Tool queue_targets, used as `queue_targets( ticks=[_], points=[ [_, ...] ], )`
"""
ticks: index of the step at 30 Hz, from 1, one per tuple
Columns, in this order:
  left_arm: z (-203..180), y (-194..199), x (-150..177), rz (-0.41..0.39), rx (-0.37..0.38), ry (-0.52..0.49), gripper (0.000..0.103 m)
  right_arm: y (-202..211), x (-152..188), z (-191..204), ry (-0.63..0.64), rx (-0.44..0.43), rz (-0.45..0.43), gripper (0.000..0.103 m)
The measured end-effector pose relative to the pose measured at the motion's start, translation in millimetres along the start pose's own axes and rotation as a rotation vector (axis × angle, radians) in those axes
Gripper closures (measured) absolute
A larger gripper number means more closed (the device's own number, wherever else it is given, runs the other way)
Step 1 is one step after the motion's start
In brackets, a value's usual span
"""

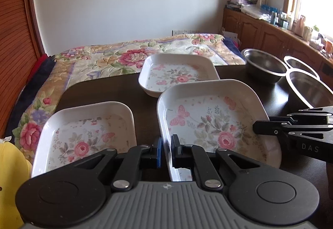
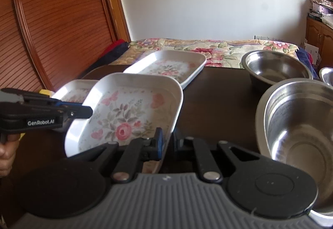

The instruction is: Organize plates and bowls

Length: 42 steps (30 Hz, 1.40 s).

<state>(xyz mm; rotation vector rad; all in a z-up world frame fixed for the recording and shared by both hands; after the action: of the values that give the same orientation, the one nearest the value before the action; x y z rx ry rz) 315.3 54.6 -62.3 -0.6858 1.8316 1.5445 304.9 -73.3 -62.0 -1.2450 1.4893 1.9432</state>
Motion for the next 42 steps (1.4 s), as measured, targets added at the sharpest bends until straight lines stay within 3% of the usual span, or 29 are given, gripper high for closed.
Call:
queue_targets(
  ticks=[15,24,42],
  points=[
    [-8.8,55.9,0.0,-0.091,0.014,0.018,0.094,35.3,-11.4,7.3,-0.003,-0.016,-0.086,0.095],
    [-10.3,97.5,18.1,-0.132,0.011,0.026,0.094,63.8,-7.2,23.0,0.031,-0.043,-0.109,0.095],
    [-2.4,113.3,76.7,-0.068,0.023,0.082,0.094,85.7,40.6,50.7,0.019,-0.113,-0.031,0.095]
  ],
)
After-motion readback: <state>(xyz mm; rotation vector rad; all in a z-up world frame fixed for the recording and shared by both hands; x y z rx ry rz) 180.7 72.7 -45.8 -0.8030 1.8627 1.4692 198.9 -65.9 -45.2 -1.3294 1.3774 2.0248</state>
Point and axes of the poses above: each gripper's, at about its wrist camera, not at the fingertips, and y roughly against the way its jaws point, z to its left, x to its underside, the point moved 8 cm from there along -y, roughly the way its jaws point, and after that the axes turned 9 degrees about y, right-handed, at the moved point
